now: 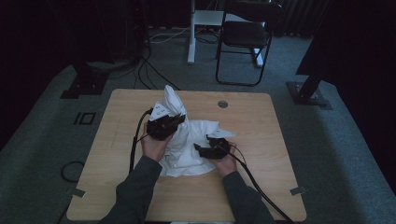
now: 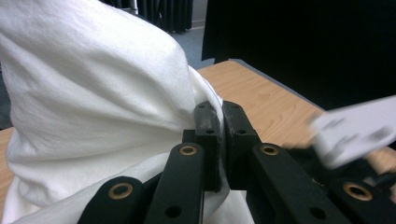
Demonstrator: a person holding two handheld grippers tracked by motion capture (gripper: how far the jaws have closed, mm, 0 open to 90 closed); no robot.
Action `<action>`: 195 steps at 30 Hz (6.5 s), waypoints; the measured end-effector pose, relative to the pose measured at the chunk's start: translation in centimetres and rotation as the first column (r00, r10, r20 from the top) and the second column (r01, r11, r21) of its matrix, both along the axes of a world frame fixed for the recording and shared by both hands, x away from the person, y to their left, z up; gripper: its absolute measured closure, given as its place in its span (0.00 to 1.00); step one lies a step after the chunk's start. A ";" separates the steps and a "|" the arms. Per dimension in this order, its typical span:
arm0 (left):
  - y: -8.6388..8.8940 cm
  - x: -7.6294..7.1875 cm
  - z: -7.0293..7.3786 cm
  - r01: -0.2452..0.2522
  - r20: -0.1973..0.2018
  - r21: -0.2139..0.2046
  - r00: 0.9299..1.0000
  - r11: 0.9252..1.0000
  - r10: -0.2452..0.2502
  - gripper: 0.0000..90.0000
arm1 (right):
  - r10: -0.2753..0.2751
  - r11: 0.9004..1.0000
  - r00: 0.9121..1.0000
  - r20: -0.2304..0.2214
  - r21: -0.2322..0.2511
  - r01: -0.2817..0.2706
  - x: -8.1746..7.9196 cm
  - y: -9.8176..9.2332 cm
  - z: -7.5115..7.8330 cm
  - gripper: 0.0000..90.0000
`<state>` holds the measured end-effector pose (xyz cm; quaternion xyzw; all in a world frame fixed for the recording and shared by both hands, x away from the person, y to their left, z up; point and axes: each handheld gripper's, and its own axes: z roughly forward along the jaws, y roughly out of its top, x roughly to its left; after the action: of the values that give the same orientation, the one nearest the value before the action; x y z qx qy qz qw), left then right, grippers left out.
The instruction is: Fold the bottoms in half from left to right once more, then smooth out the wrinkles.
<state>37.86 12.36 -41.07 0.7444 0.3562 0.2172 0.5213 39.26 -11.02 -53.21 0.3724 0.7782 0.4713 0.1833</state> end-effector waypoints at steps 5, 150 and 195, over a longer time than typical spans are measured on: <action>-0.6 -0.1 0.1 0.018 0.002 0.003 1.000 1.000 -0.018 0.97 | -0.090 0.990 0.986 -0.139 -0.118 0.074 1.3 -0.6 -2.4 0.45; -0.2 1.4 -11.7 -0.135 -0.179 0.241 0.967 0.961 0.181 1.00 | -0.015 0.994 0.991 -0.131 -0.107 0.001 9.0 -3.2 4.4 1.00; -1.3 0.6 -12.2 -0.141 -0.170 0.245 0.968 0.959 0.186 1.00 | -0.174 0.981 0.973 -0.150 -0.116 0.158 3.9 -8.5 2.1 0.75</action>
<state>38.42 11.05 -53.24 0.7853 0.4376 0.2271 0.3745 43.20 -19.53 -51.12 0.4626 0.7798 0.3823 0.1782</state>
